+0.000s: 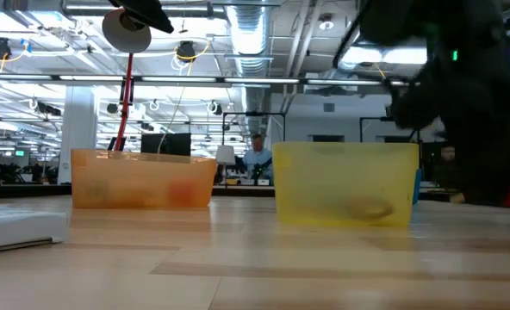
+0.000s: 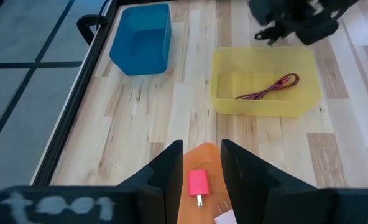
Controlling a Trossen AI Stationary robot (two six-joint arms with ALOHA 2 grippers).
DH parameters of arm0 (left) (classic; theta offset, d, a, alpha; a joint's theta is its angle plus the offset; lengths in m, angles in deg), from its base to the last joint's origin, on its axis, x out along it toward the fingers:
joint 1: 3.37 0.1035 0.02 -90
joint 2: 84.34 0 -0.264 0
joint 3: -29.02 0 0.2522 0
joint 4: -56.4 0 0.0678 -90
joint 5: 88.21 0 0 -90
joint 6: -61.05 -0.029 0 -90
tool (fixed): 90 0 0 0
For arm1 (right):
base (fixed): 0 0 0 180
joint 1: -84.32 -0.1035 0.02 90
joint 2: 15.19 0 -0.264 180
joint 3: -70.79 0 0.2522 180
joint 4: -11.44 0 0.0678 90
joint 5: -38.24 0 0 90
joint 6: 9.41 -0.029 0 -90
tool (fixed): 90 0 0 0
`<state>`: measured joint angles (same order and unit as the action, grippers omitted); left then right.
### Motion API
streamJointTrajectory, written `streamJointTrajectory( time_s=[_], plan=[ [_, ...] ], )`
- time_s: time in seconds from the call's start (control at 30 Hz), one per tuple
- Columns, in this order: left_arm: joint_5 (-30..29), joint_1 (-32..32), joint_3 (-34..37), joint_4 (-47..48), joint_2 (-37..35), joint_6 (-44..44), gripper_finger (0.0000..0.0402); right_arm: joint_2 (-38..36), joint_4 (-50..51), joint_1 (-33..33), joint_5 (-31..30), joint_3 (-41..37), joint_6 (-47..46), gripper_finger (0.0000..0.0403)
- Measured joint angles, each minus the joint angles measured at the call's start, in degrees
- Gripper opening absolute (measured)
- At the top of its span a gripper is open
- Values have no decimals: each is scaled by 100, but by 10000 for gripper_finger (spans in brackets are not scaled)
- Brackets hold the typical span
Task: Pick and place items into bin
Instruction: Put the black charger cable into the yellow bin
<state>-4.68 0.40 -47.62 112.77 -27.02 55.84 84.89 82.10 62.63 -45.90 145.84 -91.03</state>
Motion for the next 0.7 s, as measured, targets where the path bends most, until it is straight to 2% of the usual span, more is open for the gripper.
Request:
streamJointTrajectory(
  time_s=[0.17,0.3,0.4,0.7],
  plan=[
    [-4,0,0,-1,0,13,98,-573,455,-232,-850,272,-479,78],
    [-8,0,-2,-2,0,32,98,-1105,423,-357,-1872,424,-539,74],
    [-20,0,-1,-2,0,43,98,-1350,331,-369,-2394,502,-517,78],
    [-24,1,-1,-2,0,48,98,-1454,-739,-188,-3479,518,715,78]
  ],
)
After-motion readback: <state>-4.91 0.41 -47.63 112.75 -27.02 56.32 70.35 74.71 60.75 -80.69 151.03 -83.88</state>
